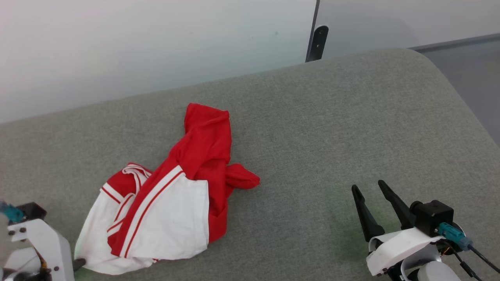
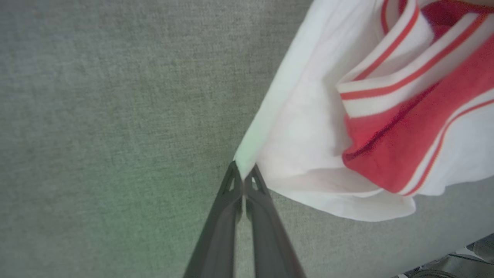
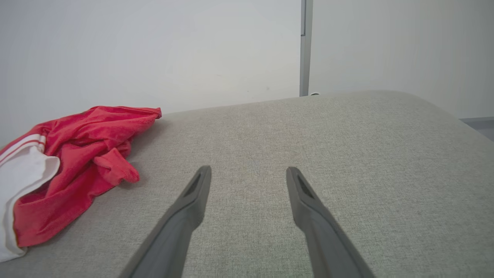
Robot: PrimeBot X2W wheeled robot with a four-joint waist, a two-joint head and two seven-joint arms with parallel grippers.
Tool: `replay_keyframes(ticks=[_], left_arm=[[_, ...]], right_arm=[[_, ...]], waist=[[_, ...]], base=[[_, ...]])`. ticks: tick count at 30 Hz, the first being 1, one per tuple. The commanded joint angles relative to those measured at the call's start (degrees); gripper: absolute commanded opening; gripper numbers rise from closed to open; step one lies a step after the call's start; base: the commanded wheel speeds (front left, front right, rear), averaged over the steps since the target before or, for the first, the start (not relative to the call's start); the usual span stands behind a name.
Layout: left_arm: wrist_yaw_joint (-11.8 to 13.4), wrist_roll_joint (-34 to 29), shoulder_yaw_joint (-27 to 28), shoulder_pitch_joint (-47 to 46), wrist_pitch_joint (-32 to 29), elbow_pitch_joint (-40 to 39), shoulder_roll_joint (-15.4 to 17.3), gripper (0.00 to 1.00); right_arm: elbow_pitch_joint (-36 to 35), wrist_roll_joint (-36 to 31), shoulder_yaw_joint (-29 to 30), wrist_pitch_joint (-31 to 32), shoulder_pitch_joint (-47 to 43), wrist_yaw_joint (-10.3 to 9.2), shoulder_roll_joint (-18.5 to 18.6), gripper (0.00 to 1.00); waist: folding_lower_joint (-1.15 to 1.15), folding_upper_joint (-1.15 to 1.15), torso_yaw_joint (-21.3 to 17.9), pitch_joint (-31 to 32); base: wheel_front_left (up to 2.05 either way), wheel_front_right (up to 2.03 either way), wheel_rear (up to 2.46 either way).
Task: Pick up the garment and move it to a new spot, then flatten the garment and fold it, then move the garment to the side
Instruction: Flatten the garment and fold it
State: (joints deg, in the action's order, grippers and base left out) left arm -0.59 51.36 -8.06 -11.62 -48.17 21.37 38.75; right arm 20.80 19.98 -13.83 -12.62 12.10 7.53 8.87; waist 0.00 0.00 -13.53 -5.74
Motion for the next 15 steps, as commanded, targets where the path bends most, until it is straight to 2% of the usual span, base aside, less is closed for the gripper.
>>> replay_keyframes(ticks=[1,3,4,6,7,8,10,11,12,13,15], left_arm=[[-0.72,0.21,-0.19,0.00,1.02,1.38,-0.73,0.00],[-1.67,-0.45,-0.58,-0.80,2.63,2.67,-1.41,0.00],[-2.12,-0.78,-0.74,-1.11,3.36,3.27,-1.44,0.13],[-2.60,-0.83,-0.82,-1.83,3.95,4.35,-1.38,0.27],[-2.89,-0.98,-0.62,-2.28,4.47,4.63,-1.11,0.48],[-2.66,-0.67,-0.18,-2.61,4.63,4.94,-0.94,0.75],[-2.77,-0.91,0.34,-3.06,5.64,4.54,-0.29,0.80],[-2.41,-1.21,0.85,-3.18,6.77,4.31,0.04,0.98],[-2.36,-1.34,1.33,-3.23,8.21,3.92,-0.03,0.98],[-2.72,-1.41,1.81,-3.09,9.79,3.31,-0.08,0.93],[-3.21,-2.48,2.94,-2.44,14.51,1.62,0.11,1.00]], right_arm=[[0.20,0.03,-0.32,-0.13,0.27,-0.07,-0.05,1.00],[0.42,0.25,-0.45,-0.15,0.54,-0.07,0.01,1.00],[0.61,0.33,-0.50,-0.18,0.66,-0.07,0.08,1.00],[0.90,0.47,-0.53,-0.27,0.72,-0.07,0.13,1.00],[1.16,0.61,-0.45,-0.30,0.59,-0.07,0.10,1.00],[1.40,0.57,-0.51,-0.29,0.42,-0.07,0.06,1.00],[1.74,0.66,-0.50,-0.25,-0.26,-0.07,0.18,1.00],[1.81,0.73,-0.59,-0.20,-0.61,-0.07,0.14,1.00],[1.91,0.82,-0.61,-0.24,-0.90,-0.07,0.07,1.00],[1.94,0.90,-0.65,-0.30,-1.14,-0.07,0.05,1.00],[1.72,0.94,-0.36,-0.57,-1.44,-0.07,0.06,1.00]], waist=[[0.00,0.00,-0.29,-0.32],[0.00,0.00,-0.44,-0.45],[0.00,0.00,-0.52,-0.44],[0.00,0.00,-0.61,-0.13],[0.00,0.00,-0.65,0.15],[0.00,0.00,-0.70,0.50],[0.00,0.00,-0.53,1.34],[0.00,0.00,-0.46,1.70],[0.00,0.00,-0.31,2.20],[0.00,0.00,-0.15,2.69],[0.00,0.00,0.41,3.51]], base=[[0.00,0.00,0.00],[0.00,0.00,0.00],[0.00,0.00,0.00],[0.00,0.00,0.00],[0.00,0.00,0.00],[0.00,0.00,0.00],[0.00,0.00,0.00],[0.00,0.00,0.00],[0.00,0.00,0.00],[0.00,0.00,0.00],[0.00,0.00,0.00]])
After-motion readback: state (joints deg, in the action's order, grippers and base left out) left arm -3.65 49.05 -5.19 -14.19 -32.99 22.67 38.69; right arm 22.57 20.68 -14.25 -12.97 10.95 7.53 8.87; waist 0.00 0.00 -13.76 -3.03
